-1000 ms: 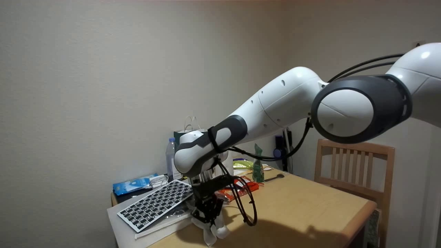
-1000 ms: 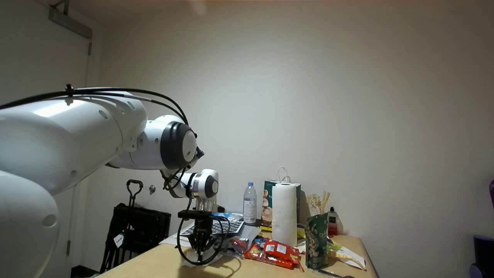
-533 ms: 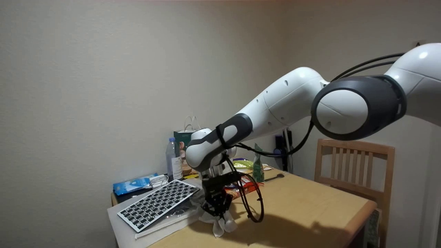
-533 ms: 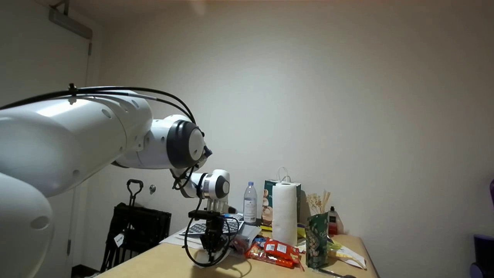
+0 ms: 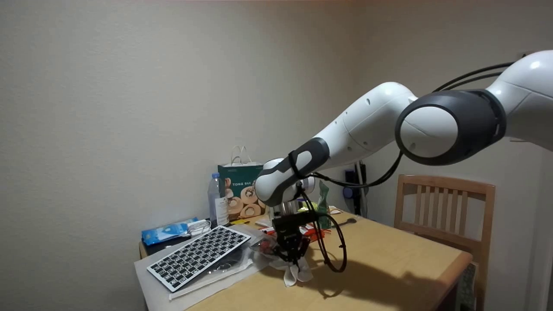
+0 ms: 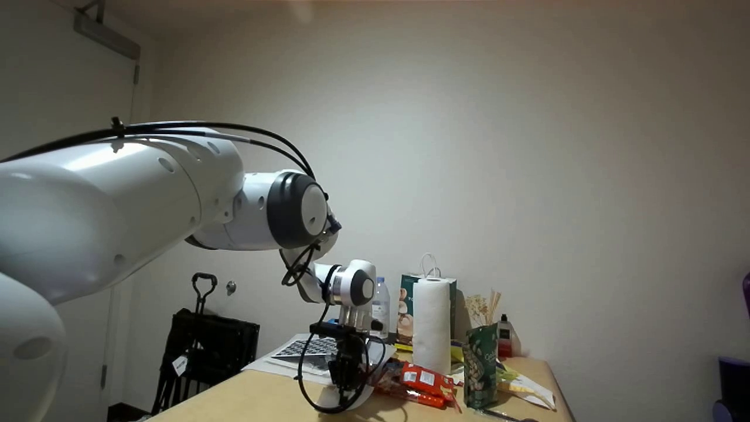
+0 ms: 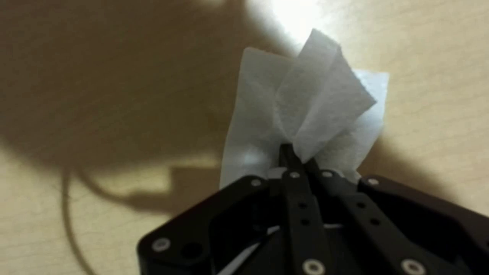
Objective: Use the white towel to wipe the table
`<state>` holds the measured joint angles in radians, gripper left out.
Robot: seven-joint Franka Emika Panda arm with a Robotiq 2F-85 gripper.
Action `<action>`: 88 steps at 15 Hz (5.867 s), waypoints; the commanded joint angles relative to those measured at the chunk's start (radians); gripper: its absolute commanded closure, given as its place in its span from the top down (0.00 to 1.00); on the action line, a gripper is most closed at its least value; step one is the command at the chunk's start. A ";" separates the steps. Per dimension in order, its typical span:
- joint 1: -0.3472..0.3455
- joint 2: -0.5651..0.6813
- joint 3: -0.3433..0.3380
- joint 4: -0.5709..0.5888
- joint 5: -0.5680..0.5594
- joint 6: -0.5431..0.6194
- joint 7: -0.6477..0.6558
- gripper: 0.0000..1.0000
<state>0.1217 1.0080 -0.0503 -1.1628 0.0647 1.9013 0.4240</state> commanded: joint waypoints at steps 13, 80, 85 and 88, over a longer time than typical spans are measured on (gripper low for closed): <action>-0.066 0.011 -0.037 0.009 0.036 -0.045 0.068 0.00; 0.061 -0.206 -0.108 -0.189 -0.081 0.063 0.417 0.99; 0.067 -0.206 -0.093 -0.168 -0.110 0.087 0.421 1.00; 0.073 -0.230 -0.094 -0.202 -0.115 0.099 0.422 1.00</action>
